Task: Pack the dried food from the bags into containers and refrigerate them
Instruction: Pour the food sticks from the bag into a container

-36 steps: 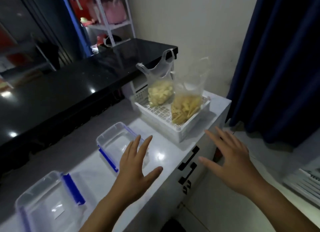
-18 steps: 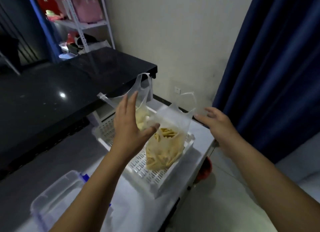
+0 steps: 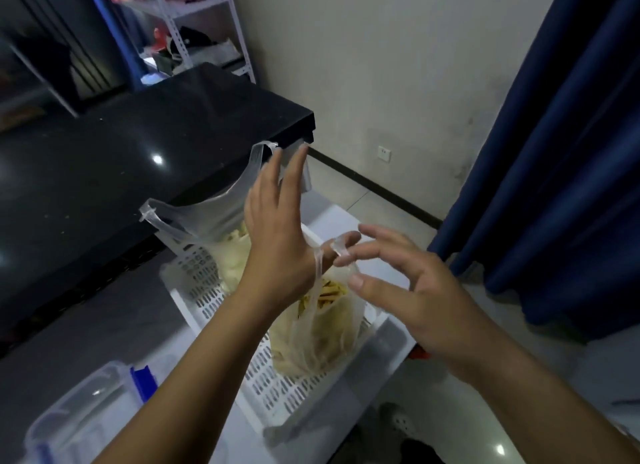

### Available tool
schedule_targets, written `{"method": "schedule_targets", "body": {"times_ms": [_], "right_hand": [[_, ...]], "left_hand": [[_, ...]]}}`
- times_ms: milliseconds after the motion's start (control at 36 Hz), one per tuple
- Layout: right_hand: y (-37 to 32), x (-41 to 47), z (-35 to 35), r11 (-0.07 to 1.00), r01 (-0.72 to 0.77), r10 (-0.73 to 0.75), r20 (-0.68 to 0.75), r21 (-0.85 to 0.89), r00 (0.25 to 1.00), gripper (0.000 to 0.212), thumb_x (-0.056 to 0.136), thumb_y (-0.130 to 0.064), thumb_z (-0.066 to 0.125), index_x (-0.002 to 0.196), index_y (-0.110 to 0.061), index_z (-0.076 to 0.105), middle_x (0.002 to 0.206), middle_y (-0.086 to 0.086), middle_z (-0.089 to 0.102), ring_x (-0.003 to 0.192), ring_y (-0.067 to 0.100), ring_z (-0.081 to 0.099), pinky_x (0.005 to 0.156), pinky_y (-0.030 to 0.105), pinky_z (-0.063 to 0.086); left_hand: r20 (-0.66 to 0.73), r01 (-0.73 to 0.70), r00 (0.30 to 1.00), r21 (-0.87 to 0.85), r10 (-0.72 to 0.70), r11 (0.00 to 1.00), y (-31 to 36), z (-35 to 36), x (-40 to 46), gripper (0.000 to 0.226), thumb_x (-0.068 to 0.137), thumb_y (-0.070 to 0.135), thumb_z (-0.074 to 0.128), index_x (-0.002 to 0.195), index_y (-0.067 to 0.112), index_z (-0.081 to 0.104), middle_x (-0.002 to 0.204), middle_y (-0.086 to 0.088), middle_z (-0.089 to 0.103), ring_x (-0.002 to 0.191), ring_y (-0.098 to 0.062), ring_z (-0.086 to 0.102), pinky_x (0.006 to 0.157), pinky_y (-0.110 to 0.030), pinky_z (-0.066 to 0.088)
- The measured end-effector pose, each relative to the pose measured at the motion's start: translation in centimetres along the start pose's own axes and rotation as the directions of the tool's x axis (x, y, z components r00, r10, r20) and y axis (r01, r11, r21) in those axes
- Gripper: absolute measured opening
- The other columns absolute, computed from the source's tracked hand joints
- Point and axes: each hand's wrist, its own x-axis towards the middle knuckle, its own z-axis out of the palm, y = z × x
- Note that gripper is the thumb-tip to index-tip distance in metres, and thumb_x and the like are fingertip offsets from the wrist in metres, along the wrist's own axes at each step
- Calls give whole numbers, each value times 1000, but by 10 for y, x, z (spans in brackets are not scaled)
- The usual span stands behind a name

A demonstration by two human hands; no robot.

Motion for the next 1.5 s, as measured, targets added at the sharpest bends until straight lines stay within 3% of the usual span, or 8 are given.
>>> {"method": "schedule_targets", "body": {"times_ms": [445,639,750,806,889,1000,1139,1500], "right_hand": [[73,0,-26,745,-450,370,256,492,893,71,57,-63,86,117,-66,48,111,-45,55,96,-16,60,69,14,47],[90,31,-20,477,-577,488,346,663,801,77,70,-35,73,141,-39,45,140,-5,54,120,23,58,98,57,49],[78,36,-11,133,-698,361,622,704,695,70,68,-39,79,135,-29,61,135,6,64,125,40,56,91,65,46],[67,32,0,-26,-724,-47,723,689,690,65,79,-35,82,138,-19,60,145,15,53,136,42,44,106,63,35],[58,28,0,30,-662,76,658,749,749,48,106,-14,40,149,7,31,152,33,30,142,47,29,119,56,10],[60,33,37,84,-696,-13,699,713,715,72,58,-6,91,126,-1,66,127,25,64,114,42,64,83,51,58],[66,35,62,367,-628,113,638,686,762,75,60,4,76,133,-8,61,131,23,63,120,41,61,94,59,52],[31,38,145,837,-441,275,447,324,851,61,44,-13,84,104,-9,72,95,13,77,78,28,75,51,32,57]], "left_hand": [[-331,214,933,205,-138,955,67,-41,13,100,81,48,77,158,29,17,167,-1,10,154,-17,10,121,-58,22],[-429,265,893,264,-133,927,105,-70,28,100,79,47,76,159,24,20,165,3,19,151,-14,21,122,-37,28],[-513,267,843,141,-160,953,110,-104,22,99,77,50,78,158,27,24,161,14,28,147,-2,29,115,-20,31],[-552,297,816,150,-170,943,106,-119,14,97,79,50,76,158,24,25,162,9,29,146,-1,29,116,-21,32],[-610,430,741,111,-280,896,89,-134,-4,97,77,59,70,158,31,23,165,7,24,149,-9,26,120,-44,31],[-673,536,637,36,-376,844,58,-149,-47,92,77,65,64,156,36,26,165,4,24,149,-13,26,118,-52,33],[-718,616,594,115,-363,780,15,-163,-101,94,79,66,62,157,32,22,164,0,21,150,-19,22,119,-56,29],[-695,774,420,-62,-584,630,-122,-179,-247,86,86,59,63,157,30,26,165,-5,19,152,-27,18,120,-56,21]]}}
